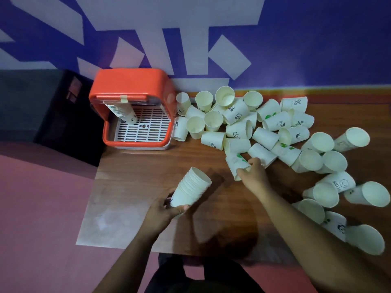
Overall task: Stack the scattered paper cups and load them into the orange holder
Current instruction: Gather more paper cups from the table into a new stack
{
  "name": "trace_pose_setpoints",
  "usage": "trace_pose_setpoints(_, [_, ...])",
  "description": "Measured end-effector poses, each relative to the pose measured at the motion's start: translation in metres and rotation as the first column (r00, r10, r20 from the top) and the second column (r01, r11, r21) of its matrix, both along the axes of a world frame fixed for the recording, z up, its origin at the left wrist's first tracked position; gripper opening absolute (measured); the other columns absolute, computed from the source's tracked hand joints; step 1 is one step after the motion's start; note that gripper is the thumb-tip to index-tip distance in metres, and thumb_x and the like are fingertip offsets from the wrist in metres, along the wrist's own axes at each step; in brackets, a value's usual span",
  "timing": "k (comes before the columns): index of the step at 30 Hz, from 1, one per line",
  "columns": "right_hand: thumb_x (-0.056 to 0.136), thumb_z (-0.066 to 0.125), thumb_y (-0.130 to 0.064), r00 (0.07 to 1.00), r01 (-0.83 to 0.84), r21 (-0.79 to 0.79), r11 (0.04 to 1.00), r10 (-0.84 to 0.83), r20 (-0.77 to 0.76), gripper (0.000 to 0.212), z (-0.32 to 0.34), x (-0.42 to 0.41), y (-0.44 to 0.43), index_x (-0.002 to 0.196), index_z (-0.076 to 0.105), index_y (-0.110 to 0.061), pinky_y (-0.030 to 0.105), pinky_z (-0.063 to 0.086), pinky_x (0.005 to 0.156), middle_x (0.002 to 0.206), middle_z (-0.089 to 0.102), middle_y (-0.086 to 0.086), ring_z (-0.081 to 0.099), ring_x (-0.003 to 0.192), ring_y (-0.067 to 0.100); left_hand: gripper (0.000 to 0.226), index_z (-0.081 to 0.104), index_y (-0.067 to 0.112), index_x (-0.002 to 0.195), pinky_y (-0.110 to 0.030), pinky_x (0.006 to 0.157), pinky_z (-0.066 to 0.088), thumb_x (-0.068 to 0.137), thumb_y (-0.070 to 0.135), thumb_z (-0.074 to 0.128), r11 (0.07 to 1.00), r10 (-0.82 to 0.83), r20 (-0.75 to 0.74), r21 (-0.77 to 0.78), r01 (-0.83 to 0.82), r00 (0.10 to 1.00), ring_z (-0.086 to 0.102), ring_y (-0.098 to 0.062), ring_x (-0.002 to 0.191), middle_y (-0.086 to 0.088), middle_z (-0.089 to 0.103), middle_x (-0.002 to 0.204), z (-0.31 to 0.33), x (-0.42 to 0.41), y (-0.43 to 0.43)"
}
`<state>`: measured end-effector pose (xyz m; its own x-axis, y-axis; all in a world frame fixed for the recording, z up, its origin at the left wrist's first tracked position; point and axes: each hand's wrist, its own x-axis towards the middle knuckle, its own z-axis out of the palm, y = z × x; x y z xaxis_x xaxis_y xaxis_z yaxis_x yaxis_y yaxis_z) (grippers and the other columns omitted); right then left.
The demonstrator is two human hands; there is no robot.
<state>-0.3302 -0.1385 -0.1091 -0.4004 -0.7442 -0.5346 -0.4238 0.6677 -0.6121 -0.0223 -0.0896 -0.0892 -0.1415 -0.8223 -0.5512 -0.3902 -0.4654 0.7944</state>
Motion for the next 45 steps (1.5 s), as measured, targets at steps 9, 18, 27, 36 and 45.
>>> trace_pose_setpoints(9, [0.086,0.072,-0.034,0.887,-0.296,-0.109,0.949,0.315,0.336,0.047,0.092,-0.03,0.014,0.128,0.052,-0.027,0.023,0.05,0.088,0.118,0.065,-0.01,0.061,0.109,0.004,0.058,0.065,0.039,0.122,-0.008,0.081,0.051,0.079,0.008,0.088,0.991,-0.132,0.041,-0.033,0.133,0.99,0.066,0.011,0.106,0.03,0.072,0.113,-0.003,-0.027,-0.011])
trace_pose_setpoints(18, [0.083,0.072,-0.048,0.866,-0.398,-0.178,0.9,0.433,0.252,0.064,0.08,-0.015,0.024,0.14,0.047,-0.031,0.025,0.04,0.107,0.139,0.052,-0.017,0.047,0.128,-0.002,0.065,0.065,0.041,0.125,-0.017,0.092,0.053,0.075,0.007,0.091,0.974,-0.223,-0.038,-0.037,0.222,0.974,0.067,-0.003,0.117,0.02,0.073,0.123,-0.001,-0.07,-0.028])
trace_pose_setpoints(27, [0.088,0.063,-0.035,0.858,-0.296,-0.022,0.955,0.256,-0.444,0.052,0.006,-0.073,-0.001,0.126,0.051,-0.001,0.045,0.046,0.091,0.121,0.054,0.022,0.052,0.113,0.038,0.073,0.064,0.031,0.138,-0.027,0.097,0.057,0.071,0.035,0.091,0.988,-0.153,-0.083,-0.005,0.153,0.985,0.067,-0.01,0.121,0.008,0.072,0.131,0.0,-0.077,-0.034])
trace_pose_setpoints(36, [0.087,0.061,-0.042,0.8,-0.292,0.207,0.934,0.356,-0.482,0.06,-0.022,-0.059,-0.01,0.13,0.043,-0.005,0.042,0.047,0.09,0.126,0.055,0.019,0.055,0.113,0.035,0.061,0.066,0.03,0.134,-0.016,0.081,0.056,0.08,0.013,0.088,0.998,-0.064,-0.05,0.021,0.066,0.997,0.067,-0.003,0.114,0.008,0.075,0.125,0.005,-0.067,-0.021])
trace_pose_setpoints(45, [0.079,0.071,-0.041,0.974,-0.146,-0.11,0.983,0.162,0.156,0.056,0.041,-0.059,0.006,0.129,0.052,-0.026,0.029,0.049,0.074,0.121,0.057,0.0,0.059,0.101,0.014,0.056,0.063,0.024,0.135,-0.012,0.069,0.056,0.085,0.008,0.083,1.0,-0.002,0.002,0.025,0.002,1.0,0.063,-0.014,0.115,0.004,0.071,0.125,0.003,-0.058,-0.017])
